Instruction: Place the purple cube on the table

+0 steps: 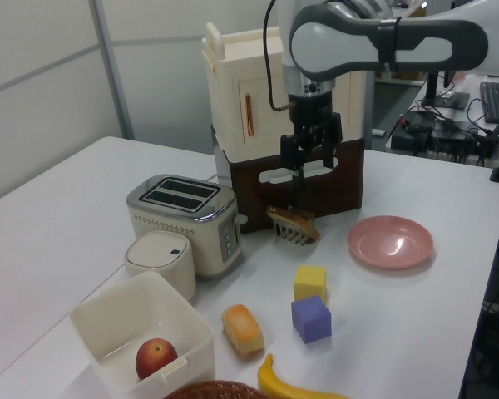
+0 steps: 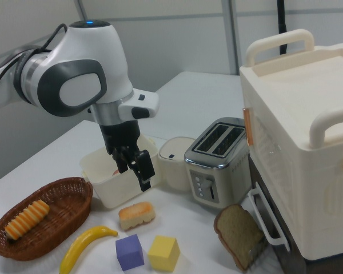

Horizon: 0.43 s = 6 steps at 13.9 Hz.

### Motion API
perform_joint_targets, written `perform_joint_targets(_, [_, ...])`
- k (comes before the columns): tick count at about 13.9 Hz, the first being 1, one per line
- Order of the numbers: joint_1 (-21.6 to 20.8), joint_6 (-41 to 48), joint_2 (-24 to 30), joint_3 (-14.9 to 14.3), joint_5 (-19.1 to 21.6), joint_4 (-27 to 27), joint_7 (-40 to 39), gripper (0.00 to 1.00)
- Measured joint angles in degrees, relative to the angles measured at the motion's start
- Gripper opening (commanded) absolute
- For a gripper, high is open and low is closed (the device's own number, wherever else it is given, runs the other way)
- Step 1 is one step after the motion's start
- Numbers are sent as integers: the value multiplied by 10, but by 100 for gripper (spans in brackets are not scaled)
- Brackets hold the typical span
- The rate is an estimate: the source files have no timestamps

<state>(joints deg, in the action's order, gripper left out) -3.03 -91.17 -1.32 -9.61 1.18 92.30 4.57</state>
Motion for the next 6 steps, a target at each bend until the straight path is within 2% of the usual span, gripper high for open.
perform_joint_targets(6, [-2, 0, -1, -7, 9, 0, 0, 100])
